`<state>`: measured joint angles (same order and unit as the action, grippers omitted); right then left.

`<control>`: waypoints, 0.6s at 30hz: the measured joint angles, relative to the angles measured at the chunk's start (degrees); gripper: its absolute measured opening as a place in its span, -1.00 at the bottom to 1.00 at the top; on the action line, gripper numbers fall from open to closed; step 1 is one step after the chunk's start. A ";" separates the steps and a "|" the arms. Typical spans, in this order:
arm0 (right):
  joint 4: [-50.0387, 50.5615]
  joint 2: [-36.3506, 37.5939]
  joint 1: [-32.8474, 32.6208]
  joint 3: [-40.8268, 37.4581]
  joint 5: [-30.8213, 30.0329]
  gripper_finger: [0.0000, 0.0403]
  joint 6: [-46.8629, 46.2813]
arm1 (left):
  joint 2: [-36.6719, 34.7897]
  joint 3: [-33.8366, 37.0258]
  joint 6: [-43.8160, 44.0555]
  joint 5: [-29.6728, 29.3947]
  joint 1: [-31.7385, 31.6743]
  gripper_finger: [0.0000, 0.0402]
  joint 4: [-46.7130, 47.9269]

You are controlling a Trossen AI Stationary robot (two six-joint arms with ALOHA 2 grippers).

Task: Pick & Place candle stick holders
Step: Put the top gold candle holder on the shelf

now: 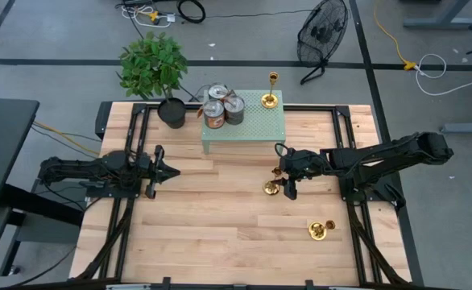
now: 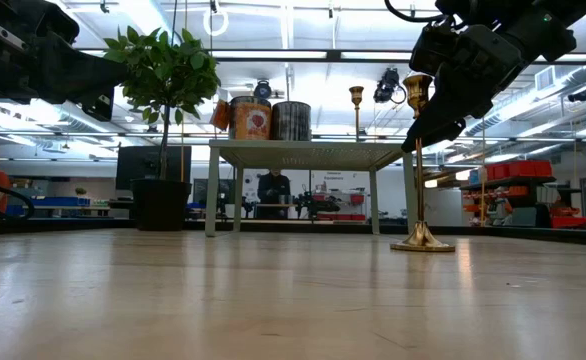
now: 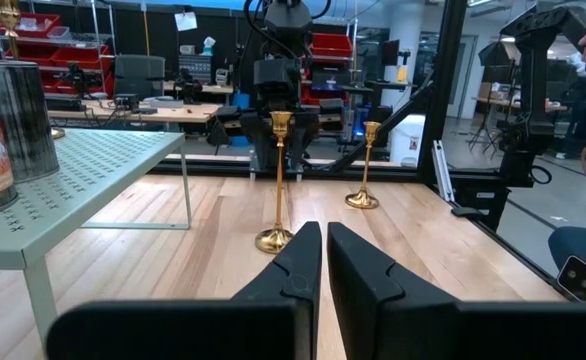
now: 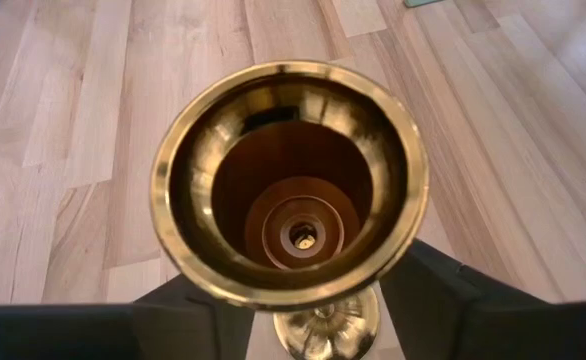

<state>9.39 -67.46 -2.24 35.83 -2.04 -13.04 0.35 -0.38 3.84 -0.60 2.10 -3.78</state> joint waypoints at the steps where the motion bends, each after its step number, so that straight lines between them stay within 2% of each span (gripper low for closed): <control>1: 0.00 0.00 0.00 0.00 0.00 -0.05 0.00 | -0.01 0.01 -0.01 0.00 0.00 -0.85 -0.01; 18: 0.00 0.00 0.00 0.00 -0.02 -0.34 0.02 | 0.02 0.00 0.00 0.00 0.00 -0.85 -0.01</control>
<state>9.39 -67.46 -2.24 35.83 -2.07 -13.02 0.36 -0.38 3.84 -0.60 2.10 -3.79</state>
